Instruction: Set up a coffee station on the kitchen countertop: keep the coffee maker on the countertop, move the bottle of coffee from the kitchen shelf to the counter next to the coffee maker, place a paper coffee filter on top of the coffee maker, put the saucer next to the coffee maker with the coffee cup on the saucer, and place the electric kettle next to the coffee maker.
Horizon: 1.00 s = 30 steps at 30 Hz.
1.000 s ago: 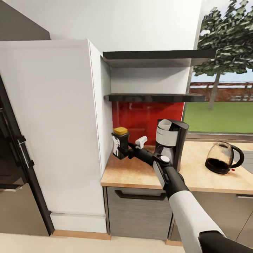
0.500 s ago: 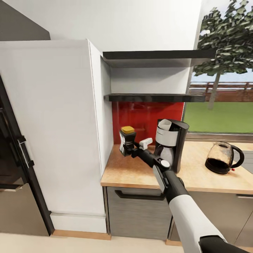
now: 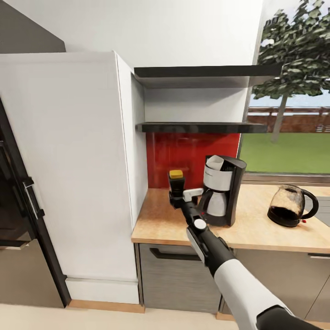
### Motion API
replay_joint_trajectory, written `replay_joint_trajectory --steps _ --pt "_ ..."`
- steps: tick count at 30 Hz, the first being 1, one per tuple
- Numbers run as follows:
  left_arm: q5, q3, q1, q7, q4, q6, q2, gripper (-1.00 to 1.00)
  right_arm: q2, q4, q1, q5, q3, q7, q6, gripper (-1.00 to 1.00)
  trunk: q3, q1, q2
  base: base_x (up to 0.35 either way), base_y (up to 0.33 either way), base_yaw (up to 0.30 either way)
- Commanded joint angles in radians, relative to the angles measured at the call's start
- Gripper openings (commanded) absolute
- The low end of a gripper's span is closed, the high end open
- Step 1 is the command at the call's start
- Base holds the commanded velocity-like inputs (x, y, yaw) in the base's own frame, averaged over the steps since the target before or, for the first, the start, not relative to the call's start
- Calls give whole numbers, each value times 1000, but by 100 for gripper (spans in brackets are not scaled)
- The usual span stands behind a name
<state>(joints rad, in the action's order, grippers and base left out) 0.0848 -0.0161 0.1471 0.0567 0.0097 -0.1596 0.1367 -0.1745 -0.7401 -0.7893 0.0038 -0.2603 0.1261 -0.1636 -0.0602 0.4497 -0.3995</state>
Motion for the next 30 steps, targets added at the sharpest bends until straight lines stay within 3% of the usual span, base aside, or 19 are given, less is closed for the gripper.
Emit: replay_joint_trajectory --steps 1,5,13,30 --pt "9 -2 0 0 1 -5 0 100 0 6 -1 -1 -17 30 -4 -100 0 0 -1 0 0 0" --pt "9 -2 0 0 1 -5 0 100 0 35 -1 -5 -62 105 -5 -100 0 0 -1 0 0 0" --pt "9 -3 0 0 2 -3 -1 100 0 41 -1 -33 -72 251 -4 -100 0 0 -1 0 0 0" --pt "9 -1 0 0 3 -3 -2 100 0 35 -1 -36 -71 262 -4 -100 0 0 -1 153 208 0"
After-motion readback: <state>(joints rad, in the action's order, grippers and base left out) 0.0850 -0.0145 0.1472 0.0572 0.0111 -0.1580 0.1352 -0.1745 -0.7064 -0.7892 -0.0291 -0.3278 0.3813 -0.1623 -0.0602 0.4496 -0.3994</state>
